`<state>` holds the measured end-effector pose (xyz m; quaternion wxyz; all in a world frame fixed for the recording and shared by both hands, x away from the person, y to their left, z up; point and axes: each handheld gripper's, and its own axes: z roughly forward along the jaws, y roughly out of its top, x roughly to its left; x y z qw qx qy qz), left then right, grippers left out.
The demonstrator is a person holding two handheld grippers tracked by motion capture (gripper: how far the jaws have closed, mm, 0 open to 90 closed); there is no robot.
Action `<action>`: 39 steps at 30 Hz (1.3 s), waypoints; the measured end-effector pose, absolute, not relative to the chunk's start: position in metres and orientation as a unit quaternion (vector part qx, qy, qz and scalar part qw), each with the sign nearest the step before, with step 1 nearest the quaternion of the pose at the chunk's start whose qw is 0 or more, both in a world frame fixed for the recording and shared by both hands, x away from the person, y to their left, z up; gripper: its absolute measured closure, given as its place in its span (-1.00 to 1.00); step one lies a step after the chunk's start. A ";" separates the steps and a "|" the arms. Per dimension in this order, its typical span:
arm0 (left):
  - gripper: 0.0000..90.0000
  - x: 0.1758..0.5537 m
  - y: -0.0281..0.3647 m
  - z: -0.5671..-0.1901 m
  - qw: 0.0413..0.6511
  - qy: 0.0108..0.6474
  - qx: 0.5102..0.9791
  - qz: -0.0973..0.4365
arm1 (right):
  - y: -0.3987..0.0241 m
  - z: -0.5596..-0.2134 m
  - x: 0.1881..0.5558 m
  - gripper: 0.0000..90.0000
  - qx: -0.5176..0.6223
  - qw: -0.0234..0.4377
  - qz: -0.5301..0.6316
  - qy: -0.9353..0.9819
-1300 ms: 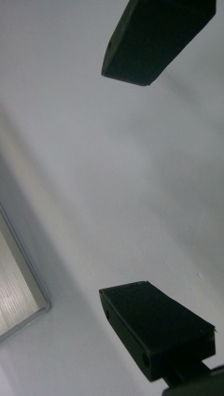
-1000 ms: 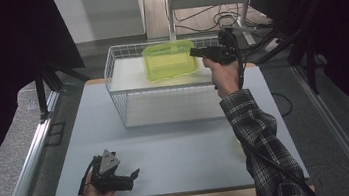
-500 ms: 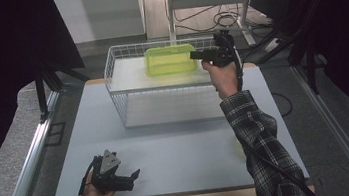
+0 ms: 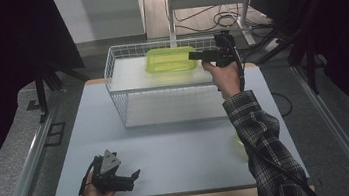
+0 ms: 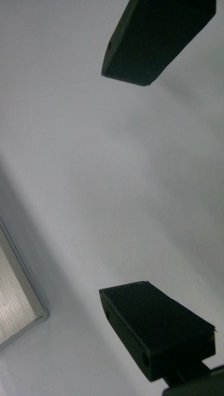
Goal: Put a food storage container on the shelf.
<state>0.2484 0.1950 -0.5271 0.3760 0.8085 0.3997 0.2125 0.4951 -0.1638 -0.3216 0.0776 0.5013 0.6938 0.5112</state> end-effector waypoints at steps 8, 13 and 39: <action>-1.00 0.247 0.193 -0.526 0.385 0.389 0.810 0.211 | -0.169 -0.316 0.479 -0.34 0.466 0.086 0.506 0.721; -1.00 0.247 0.192 -0.526 0.386 0.385 0.812 0.210 | -0.169 -0.320 0.467 -0.52 0.440 0.096 0.502 0.738; -1.00 0.248 0.188 -0.528 0.360 0.392 0.819 0.216 | -0.176 -0.333 0.418 -0.77 0.384 0.115 0.503 0.766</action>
